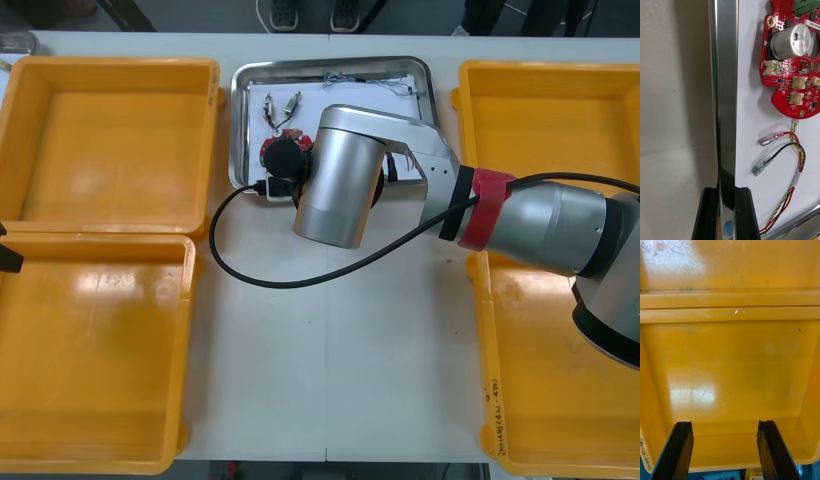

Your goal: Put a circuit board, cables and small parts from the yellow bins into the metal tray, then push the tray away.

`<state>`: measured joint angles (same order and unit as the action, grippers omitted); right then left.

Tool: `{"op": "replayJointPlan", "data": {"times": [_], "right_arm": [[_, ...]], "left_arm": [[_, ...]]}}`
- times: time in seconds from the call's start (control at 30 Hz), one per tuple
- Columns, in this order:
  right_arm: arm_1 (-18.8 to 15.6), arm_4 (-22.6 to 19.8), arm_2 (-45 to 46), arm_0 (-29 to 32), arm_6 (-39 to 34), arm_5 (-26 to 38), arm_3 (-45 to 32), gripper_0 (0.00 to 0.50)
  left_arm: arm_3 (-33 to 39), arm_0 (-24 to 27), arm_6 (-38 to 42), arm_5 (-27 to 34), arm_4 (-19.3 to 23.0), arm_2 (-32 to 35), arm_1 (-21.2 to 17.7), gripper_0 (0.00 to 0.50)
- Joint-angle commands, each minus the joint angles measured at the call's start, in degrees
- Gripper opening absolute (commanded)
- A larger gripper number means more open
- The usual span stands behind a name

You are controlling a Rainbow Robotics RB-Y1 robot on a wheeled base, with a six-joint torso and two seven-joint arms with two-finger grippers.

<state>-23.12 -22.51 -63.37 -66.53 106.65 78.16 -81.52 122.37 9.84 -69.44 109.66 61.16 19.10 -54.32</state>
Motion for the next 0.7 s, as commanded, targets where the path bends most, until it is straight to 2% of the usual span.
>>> {"op": "replayJointPlan", "data": {"times": [0.03, 0.7], "right_arm": [[0.18, 0.98, 1.59, -3.78, 1.63, -1.60, 0.75, 0.000], [0.18, 3.61, 2.82, -4.57, 1.90, -8.11, 6.29, 0.000]], "left_arm": [[1.65, -1.05, -3.86, 0.34, -0.51, 1.99, -2.72, 0.500], [1.65, -1.05, -3.86, 0.34, -0.51, 1.99, -2.72, 0.500]]}}
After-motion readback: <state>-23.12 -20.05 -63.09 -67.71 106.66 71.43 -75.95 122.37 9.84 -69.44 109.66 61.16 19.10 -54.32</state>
